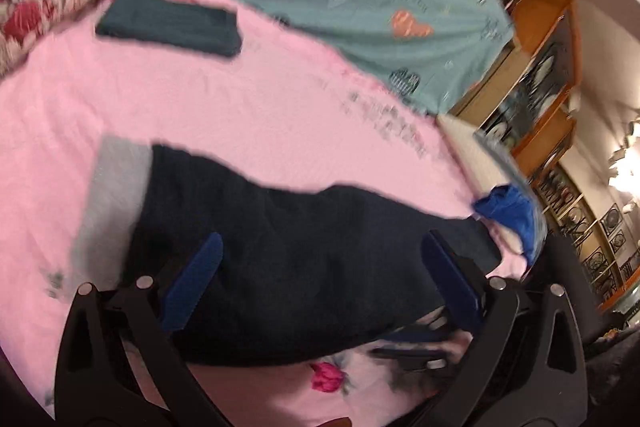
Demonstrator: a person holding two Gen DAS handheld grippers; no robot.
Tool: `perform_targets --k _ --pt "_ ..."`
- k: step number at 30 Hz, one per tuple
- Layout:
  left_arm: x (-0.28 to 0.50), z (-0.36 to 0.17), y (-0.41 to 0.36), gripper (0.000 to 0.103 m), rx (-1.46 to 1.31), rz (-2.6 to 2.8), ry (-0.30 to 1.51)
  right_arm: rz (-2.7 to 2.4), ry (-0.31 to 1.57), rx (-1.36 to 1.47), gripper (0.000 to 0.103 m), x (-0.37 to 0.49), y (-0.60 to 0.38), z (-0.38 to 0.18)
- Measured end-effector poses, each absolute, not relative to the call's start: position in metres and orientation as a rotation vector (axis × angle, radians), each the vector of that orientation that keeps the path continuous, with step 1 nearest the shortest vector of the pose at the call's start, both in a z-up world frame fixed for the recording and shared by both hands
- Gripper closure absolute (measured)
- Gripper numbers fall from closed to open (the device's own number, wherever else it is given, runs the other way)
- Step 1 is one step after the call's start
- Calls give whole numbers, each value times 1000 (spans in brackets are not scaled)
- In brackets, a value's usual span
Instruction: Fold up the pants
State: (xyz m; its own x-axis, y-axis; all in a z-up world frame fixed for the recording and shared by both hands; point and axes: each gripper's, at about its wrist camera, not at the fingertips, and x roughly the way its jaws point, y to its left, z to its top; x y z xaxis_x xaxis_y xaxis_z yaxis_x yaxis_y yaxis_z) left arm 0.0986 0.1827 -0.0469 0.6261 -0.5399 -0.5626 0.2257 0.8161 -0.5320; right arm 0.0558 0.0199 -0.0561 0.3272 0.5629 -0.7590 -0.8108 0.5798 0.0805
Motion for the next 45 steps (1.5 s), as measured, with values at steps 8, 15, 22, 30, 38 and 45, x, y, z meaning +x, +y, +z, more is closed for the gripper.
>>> perform_targets --k 8,15,22,30,38,45 --pt "90 -78 136 2 -105 -334 816 798 1000 57 53 187 -67 -37" --pt "89 -78 159 2 -248 -397 770 864 1305 122 53 278 -48 -79" --pt "87 -80 161 2 -242 -407 754 1074 1436 139 51 261 -44 -85" --pt "84 -80 161 2 -247 -421 743 1281 1326 151 51 240 -61 -51" --pt "85 -81 162 2 -252 -427 742 1271 1467 52 41 243 -40 -87" --pt "85 -81 163 2 -260 -436 738 1378 1346 -117 35 212 -12 -62"
